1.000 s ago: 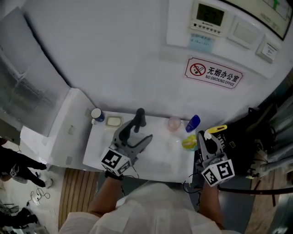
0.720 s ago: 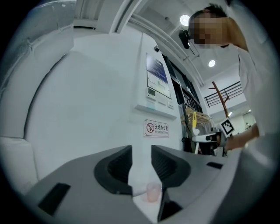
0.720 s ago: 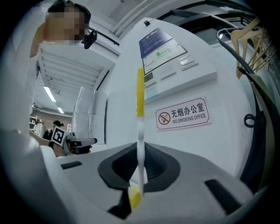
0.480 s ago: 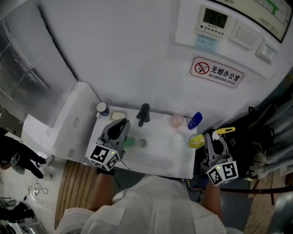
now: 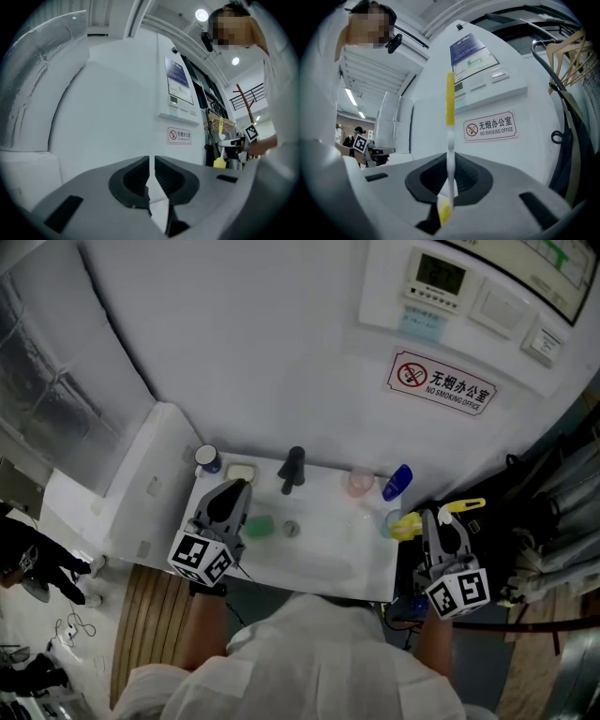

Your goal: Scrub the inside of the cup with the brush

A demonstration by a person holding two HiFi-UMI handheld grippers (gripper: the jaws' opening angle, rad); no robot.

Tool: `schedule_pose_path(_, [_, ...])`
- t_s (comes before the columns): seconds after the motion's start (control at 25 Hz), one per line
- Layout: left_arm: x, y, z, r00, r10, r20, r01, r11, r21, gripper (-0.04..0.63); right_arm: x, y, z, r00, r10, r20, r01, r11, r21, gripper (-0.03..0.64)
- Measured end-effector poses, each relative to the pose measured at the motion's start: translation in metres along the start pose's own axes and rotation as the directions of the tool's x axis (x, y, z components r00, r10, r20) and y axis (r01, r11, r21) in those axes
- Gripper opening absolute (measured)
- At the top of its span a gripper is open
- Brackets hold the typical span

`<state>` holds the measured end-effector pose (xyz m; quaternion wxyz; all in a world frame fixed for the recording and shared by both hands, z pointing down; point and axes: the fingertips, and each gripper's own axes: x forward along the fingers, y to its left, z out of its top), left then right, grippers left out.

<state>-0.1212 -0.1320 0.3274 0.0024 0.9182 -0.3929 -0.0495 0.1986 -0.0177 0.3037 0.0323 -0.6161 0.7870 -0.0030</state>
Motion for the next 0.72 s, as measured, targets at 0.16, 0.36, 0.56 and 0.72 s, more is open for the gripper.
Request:
schedule_pose_path(0.16, [-0.0007,-0.0002,-0.003,1.0,-0.01,-0.007,0.01,1.0,-0.006,0.034,-0.0006,0.0011,-0.001,1.0,-0.004,-0.008,0.004,1.0,-0.002,0.015])
schedule_pose_path(0.36, [-0.002,0.0,-0.0043,1.0,-0.014,-0.007,0.014,1.0,-0.008,0.034,-0.0016,0.0023,-0.0001,1.0,-0.006,-0.009,0.006,1.0,-0.006,0.015])
schedule_pose_path(0.56, [0.0013,0.0003,-0.0031,1.0,-0.022,-0.001,0.022,1.0,-0.007,0.034,-0.0015,0.0013,0.0011,1.0,-0.009,-0.006,0.009,1.0,-0.009,0.015])
schedule_pose_path(0.72, [0.0047,0.0002,-0.0011,1.0,-0.025,0.005,0.025,1.0,-0.012,0.034,-0.0003,-0.0005,0.0025,1.0,-0.008,-0.007,0.008,1.0,-0.011,0.015])
